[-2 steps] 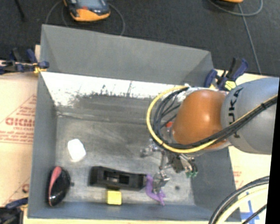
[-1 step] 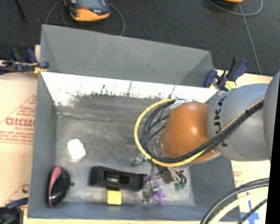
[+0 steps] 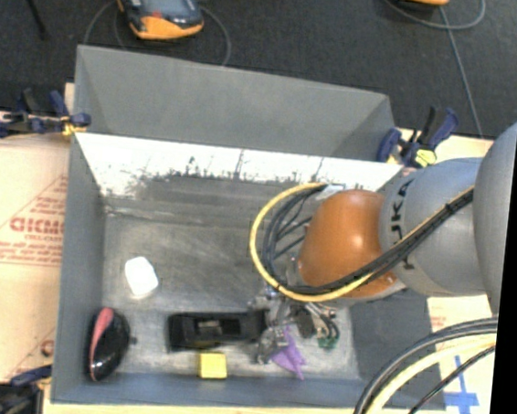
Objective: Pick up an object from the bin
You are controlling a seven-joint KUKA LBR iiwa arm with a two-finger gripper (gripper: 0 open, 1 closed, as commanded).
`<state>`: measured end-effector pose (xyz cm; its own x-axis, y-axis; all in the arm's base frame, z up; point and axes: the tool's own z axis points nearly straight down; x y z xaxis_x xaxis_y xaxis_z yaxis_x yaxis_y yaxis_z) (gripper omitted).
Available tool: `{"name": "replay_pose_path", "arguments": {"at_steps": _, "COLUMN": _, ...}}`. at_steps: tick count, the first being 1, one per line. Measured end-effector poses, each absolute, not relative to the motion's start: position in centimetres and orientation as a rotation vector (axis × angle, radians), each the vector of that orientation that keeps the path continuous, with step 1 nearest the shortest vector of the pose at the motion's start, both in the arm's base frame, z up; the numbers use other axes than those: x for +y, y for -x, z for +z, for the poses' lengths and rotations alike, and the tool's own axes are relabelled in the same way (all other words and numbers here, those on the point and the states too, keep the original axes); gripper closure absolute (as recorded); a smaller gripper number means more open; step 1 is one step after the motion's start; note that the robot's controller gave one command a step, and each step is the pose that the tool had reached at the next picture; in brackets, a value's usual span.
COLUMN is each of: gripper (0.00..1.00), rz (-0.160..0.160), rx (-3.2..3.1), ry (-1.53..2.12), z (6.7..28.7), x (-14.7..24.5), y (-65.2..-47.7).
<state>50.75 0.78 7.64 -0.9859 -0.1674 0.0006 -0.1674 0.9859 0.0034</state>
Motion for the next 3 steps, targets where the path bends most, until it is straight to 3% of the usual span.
{"name": "replay_pose_path", "arguments": {"at_steps": 1, "gripper": 1.0, "rz": -0.005, "rx": -3.13, "ry": -0.264, "z": 7.6, "x": 0.8, "y": -50.8}}
{"name": "replay_pose_path", "arguments": {"at_steps": 2, "gripper": 1.0, "rz": 0.001, "rx": -3.148, "ry": -0.11, "z": 19.4, "x": -1.9, "y": -52.4}}
{"name": "replay_pose_path", "arguments": {"at_steps": 3, "gripper": 1.0, "rz": 0.001, "rx": -3.148, "ry": -0.11, "z": 19.4, "x": -1.9, "y": -52.4}}
